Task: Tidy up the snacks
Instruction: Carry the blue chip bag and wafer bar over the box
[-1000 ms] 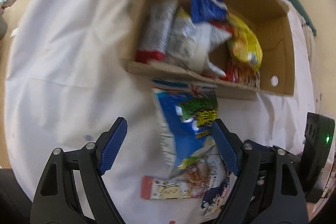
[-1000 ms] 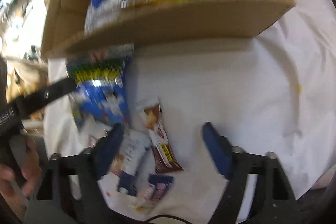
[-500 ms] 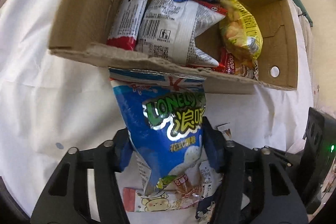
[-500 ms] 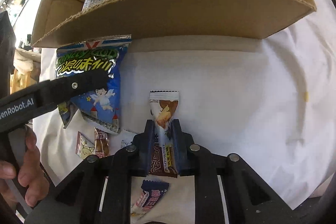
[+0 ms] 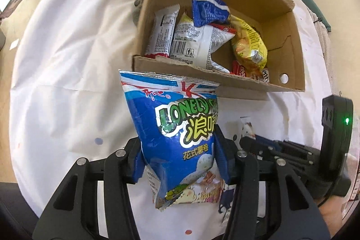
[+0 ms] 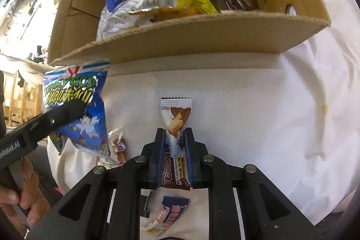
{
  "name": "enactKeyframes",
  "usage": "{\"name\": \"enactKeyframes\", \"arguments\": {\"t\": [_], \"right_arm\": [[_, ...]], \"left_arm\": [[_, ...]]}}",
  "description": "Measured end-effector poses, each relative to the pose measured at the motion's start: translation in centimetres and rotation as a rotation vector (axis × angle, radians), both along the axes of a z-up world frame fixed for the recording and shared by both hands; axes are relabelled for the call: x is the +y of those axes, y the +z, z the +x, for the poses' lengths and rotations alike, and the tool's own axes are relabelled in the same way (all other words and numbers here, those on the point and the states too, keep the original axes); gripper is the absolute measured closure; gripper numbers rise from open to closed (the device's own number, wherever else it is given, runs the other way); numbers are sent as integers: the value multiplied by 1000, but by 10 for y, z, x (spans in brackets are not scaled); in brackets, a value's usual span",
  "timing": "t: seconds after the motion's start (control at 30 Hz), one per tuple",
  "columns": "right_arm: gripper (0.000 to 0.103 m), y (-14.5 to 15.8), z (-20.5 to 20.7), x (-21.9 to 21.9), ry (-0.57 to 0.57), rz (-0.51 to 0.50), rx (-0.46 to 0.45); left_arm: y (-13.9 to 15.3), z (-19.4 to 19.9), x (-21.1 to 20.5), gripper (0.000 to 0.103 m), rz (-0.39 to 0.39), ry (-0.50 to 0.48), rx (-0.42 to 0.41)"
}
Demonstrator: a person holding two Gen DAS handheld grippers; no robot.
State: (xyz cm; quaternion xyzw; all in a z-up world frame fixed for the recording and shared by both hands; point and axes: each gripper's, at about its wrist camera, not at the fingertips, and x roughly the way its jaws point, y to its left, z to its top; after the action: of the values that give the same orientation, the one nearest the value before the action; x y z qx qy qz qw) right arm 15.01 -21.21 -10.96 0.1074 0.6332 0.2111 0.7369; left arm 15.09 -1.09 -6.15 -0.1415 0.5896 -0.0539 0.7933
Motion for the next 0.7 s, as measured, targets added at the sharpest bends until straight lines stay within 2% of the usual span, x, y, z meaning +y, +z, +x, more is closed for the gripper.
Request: {"name": "enactKeyframes", "arguments": {"t": [0.13, 0.23, 0.37, 0.43, 0.5, 0.6, 0.7], "right_arm": [[85, 22, -5, -6, 4, 59, -59], [85, 41, -7, -7, 32, 80, -105], [85, 68, -7, -14, 33, 164, -181], [85, 86, -11, -17, 34, 205, -242], [85, 91, -15, -25, 27, 226, -280], [85, 113, -4, -18, 2, 252, -328], [85, 143, -3, -21, -15, 291, -384]], "left_arm": [[13, -12, 10, 55, 17, 23, -39], [12, -16, 12, 55, 9, 47, -24], [16, -22, 26, 55, 1, 91, -30], [25, -26, 31, 55, 5, 104, -54], [34, -30, 33, 55, 8, 110, -82], [49, -35, 39, 55, 13, 109, -124], [68, -37, 40, 55, 16, 99, -167]]}}
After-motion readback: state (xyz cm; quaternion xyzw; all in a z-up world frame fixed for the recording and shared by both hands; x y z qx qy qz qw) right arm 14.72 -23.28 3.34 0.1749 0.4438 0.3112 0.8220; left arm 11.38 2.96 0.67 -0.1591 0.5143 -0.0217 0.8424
